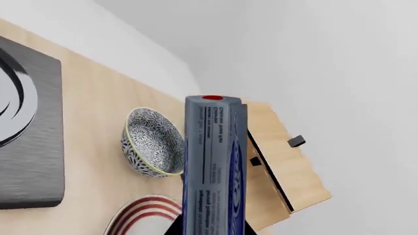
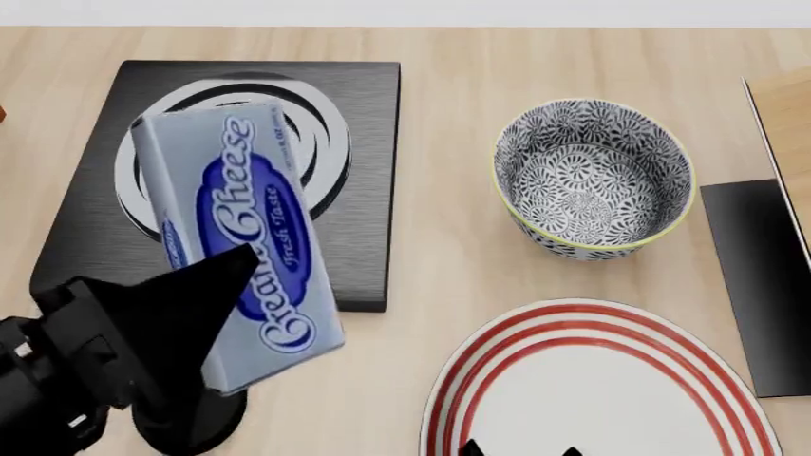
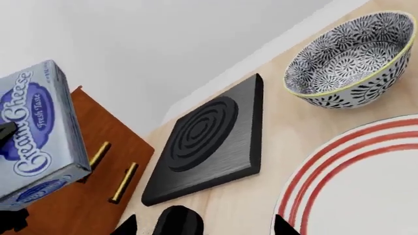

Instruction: Pick up the cream cheese and put it in the bowl.

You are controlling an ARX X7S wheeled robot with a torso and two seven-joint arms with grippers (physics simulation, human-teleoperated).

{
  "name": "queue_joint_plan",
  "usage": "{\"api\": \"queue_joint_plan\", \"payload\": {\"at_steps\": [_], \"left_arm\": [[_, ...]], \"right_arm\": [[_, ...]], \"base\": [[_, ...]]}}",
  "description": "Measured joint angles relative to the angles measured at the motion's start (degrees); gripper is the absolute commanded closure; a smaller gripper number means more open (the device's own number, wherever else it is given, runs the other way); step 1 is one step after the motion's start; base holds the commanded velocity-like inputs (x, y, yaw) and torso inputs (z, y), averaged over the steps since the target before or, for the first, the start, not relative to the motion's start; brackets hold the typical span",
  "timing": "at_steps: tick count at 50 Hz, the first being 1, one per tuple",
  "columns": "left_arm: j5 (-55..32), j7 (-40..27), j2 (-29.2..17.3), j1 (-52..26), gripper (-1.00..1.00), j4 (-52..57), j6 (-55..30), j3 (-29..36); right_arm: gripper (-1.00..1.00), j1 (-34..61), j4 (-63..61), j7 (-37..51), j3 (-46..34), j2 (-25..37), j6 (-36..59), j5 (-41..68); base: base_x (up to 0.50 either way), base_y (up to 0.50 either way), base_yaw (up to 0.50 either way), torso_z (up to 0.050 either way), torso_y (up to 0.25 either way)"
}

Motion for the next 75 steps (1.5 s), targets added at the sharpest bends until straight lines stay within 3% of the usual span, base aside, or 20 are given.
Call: {"api": "queue_joint_plan", "payload": {"at_steps": [19, 31, 75], "left_arm": [[-0.7, 5.8, 3.1, 2.3, 1.0, -3.7, 2.0, -0.3], [-0.6, 9.5, 5.2, 3.7, 1.0, -4.1, 2.7, -0.2], [-1.1, 13.2, 7.6, 5.3, 1.0, -5.7, 1.8, 2.3]], "right_arm": [[-1.0, -1.6, 6.9, -15.7, 2.2, 3.9, -1.1, 26.4], [-1.0, -1.8, 9.6, -22.8, 2.3, 5.3, 0.3, 36.1], [-1.0, 9.7, 15.6, -22.8, -6.1, 5.1, 2.5, 42.8]], "base": [[0.0, 0.0, 0.0, 0.0, 0.0], [0.0, 0.0, 0.0, 0.0, 0.0], [0.0, 0.0, 0.0, 0.0, 0.0]]}}
